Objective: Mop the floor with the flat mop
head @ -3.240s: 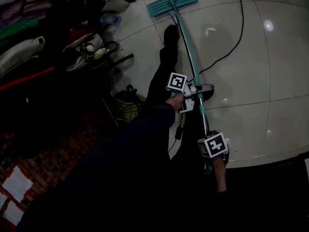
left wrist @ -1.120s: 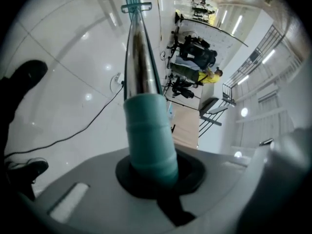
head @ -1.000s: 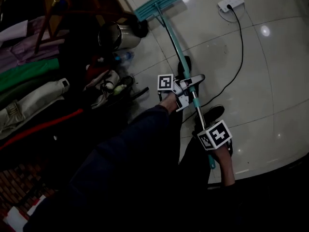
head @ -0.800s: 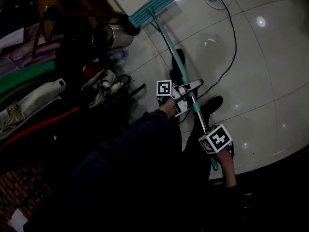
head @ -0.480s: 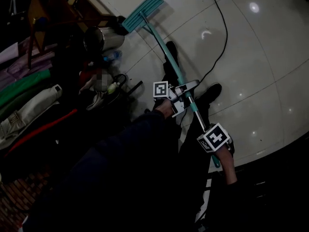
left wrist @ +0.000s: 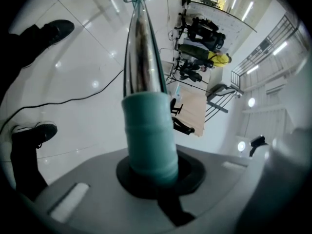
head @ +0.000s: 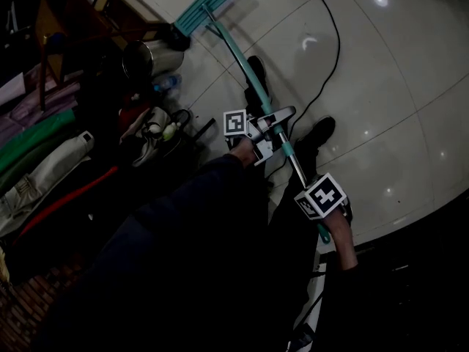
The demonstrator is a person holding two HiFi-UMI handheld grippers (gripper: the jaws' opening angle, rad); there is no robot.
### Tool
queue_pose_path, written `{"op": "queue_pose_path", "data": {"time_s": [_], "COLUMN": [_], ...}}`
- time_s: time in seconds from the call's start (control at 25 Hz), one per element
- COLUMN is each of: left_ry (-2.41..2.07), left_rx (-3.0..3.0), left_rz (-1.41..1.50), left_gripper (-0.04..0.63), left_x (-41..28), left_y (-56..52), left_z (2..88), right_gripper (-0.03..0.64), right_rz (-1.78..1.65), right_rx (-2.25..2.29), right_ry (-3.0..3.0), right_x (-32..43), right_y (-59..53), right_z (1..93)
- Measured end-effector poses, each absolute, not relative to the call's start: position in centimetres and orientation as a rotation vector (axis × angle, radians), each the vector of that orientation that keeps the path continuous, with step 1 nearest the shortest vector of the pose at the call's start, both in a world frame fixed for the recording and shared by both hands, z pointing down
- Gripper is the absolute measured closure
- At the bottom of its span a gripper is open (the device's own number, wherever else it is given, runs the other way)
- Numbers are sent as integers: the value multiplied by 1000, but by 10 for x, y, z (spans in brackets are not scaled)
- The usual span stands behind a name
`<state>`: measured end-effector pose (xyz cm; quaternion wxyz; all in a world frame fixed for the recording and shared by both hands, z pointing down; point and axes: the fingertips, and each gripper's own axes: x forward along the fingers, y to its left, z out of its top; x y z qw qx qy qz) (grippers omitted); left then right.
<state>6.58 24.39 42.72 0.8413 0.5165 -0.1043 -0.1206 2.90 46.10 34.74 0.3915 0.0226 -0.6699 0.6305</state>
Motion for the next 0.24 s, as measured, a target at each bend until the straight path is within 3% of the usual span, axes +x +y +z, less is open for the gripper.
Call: {"op": "queue_pose_path", "data": {"time_s": [0.24], "left_ry": [-234], "left_rx": [1096], "left_rz": [-255], "left_gripper": [594], "left_x": [61], "left_y": [234], "left_z": [430], "right_gripper": [541], "right_rz": [1588], "right_rx": [59], "right_ry": [-1693], "right_x": [27], "right_y": [452], "right_z": [349]}}
